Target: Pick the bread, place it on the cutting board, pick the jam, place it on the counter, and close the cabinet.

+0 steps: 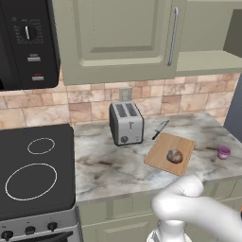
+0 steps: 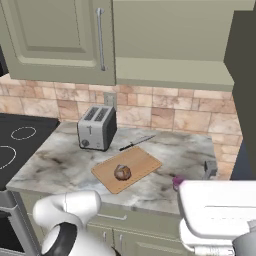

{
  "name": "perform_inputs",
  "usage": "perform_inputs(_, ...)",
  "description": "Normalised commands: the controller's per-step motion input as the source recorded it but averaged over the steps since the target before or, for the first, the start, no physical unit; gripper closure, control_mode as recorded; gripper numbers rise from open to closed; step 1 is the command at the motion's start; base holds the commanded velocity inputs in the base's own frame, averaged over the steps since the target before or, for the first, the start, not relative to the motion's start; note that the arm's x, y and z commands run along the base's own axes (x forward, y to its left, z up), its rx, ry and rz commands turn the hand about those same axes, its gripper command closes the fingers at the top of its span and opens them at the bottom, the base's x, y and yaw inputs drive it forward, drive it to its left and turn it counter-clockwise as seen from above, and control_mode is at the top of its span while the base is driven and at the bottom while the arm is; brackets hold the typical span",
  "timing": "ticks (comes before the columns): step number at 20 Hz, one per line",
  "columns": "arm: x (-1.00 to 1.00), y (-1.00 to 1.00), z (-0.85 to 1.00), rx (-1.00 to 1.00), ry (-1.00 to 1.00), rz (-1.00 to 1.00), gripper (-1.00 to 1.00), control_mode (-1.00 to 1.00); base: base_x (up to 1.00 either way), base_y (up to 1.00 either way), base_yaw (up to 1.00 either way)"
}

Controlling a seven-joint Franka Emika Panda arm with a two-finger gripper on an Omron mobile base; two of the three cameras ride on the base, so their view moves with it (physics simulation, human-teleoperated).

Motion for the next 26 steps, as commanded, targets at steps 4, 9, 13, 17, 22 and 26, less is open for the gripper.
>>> perform_inputs(4, 0.32, -0.11, -0.37, 0.00, -0.02, 0.00, -1.00, -1.00, 0.00, 0.00, 0.00)
perform_inputs(9, 0.34, -0.12, -0.32, 0.00, -0.06, 0.00, -1.00, -1.00, 0.00, 0.00, 0.00)
perform_inputs(13, 0.37, -0.14, -0.31, 0.00, -0.10, 0.00, -1.00, -1.00, 0.00, 0.00, 0.00)
perform_inputs(17, 0.40, -0.13, -0.30, 0.00, -0.11, 0.00, -1.00, -1.00, 0.00, 0.00, 0.00)
perform_inputs(22, 0.42, -0.14, -0.29, 0.00, -0.11, 0.00, -1.00, -1.00, 0.00, 0.00, 0.00)
perform_inputs(26, 0.45, -0.16, -0.23, 0.00, -0.11, 0.00, -1.00, -1.00, 0.00, 0.00, 0.00)
